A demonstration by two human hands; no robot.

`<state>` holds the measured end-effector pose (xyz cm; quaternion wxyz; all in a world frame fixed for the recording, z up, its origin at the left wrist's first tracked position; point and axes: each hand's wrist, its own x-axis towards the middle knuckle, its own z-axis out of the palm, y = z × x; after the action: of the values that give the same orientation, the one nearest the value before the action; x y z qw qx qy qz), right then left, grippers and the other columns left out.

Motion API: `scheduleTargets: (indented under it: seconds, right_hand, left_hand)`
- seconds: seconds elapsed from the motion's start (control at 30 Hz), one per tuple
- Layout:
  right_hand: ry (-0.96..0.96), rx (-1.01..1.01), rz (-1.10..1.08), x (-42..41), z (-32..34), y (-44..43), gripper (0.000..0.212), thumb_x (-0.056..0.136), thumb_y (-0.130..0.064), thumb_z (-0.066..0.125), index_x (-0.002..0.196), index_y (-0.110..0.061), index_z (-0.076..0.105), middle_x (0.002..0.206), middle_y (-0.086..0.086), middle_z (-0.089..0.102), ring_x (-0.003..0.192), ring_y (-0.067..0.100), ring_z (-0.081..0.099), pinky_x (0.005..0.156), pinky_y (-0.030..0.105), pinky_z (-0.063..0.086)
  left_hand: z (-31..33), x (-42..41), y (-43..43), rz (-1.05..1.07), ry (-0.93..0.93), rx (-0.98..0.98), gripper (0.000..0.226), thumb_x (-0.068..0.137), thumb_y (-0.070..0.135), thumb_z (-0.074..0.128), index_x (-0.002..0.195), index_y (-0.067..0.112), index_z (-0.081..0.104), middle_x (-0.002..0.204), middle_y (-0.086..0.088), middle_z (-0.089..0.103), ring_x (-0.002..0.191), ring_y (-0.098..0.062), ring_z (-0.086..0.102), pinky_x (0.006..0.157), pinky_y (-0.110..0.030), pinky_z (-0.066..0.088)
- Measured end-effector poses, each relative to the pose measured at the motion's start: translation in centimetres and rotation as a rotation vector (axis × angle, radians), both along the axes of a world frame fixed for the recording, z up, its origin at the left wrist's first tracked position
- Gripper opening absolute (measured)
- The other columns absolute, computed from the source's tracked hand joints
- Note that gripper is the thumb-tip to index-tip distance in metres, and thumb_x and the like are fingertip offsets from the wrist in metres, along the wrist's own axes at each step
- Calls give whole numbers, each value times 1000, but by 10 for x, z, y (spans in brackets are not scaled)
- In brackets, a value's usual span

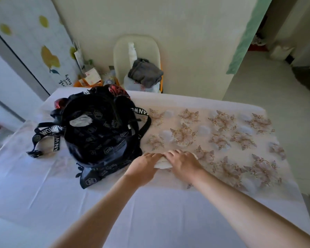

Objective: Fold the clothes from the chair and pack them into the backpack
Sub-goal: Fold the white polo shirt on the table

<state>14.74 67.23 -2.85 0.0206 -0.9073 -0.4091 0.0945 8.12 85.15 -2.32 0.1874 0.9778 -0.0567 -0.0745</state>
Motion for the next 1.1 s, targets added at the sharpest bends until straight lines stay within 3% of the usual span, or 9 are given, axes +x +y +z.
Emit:
scheduleTargets:
  seconds: [0.17, 0.27, 0.4, 0.47, 0.57, 0.7, 0.9, 1.03, 1.1]
  right_hand:
    - [-19, 110, 33, 6, 29, 58, 39, 100, -22, 52, 137, -16, 41, 132, 0, 41, 116, 22, 48, 91, 35, 45]
    - [-105, 145, 55, 14, 48, 102, 41, 99, -19, 51, 138, -18, 39, 130, 1, 45, 115, 23, 50, 93, 37, 46]
    - [-139, 153, 82, 22, 69, 171, 55, 93, -13, 52, 144, -21, 32, 132, 1, 46, 118, 25, 49, 96, 40, 45]
    - [-107, 141, 97, 23, 75, 204, 57, 91, -17, 51, 144, -23, 28, 129, 2, 48, 114, 26, 50, 95, 41, 44]
    - [-57, 48, 95, 20, 66, 243, 52, 98, -41, 48, 142, -22, 27, 124, 5, 54, 110, 29, 56, 94, 45, 45]
    - [-83, -101, 123, 19, 36, 278, 42, 100, -50, 46, 129, -19, 43, 119, 4, 57, 111, 28, 57, 96, 44, 41]
    - [28, -1, 145, 49, 19, 283, 34, 103, -46, 42, 126, -22, 48, 114, 0, 55, 103, 24, 57, 87, 39, 40]
    - [150, 124, 114, 65, 20, 289, 34, 103, -45, 41, 121, -18, 53, 111, -1, 56, 98, 25, 60, 73, 34, 38]
    - [248, 199, 44, 71, 17, 294, 33, 103, -45, 42, 115, -16, 55, 105, -2, 56, 92, 24, 61, 71, 34, 42]
  left_hand:
    - [25, 4, 80, -11, -134, -173, 43, 91, 28, 66, 133, 22, 57, 124, 7, 54, 104, -19, 61, 85, -34, 52]
    - [45, 9, 127, -17, -295, -112, 40, 89, 29, 67, 128, 25, 59, 116, 10, 58, 97, -14, 61, 75, -31, 54]
    - [55, 9, 189, 23, -451, -57, 37, 90, 25, 67, 125, 19, 59, 111, 5, 65, 100, -19, 62, 80, -33, 53]
    - [55, 7, 215, 119, -410, -109, 35, 92, 27, 64, 126, 22, 58, 115, 7, 64, 101, -16, 61, 80, -31, 52]
    - [43, 4, 240, 212, -206, -141, 33, 94, 30, 60, 127, 27, 55, 116, 9, 64, 101, -15, 61, 78, -32, 50]
    - [25, 4, 265, 209, -42, 2, 38, 93, 27, 60, 130, 26, 55, 120, 5, 64, 118, -17, 54, 100, -32, 41]
    - [42, 42, 292, 157, -457, 360, 57, 80, 10, 60, 135, 22, 55, 142, -1, 50, 135, -24, 40, 111, -44, 36]
    - [42, 87, 301, 1, -213, 716, 71, 91, 27, 56, 154, 28, 24, 163, -8, 14, 150, -30, 9, 122, -46, 8]
    - [38, 103, 308, -9, -90, 833, 74, 95, 37, 53, 157, 28, 13, 164, -8, 11, 151, -30, 7, 122, -46, 3]
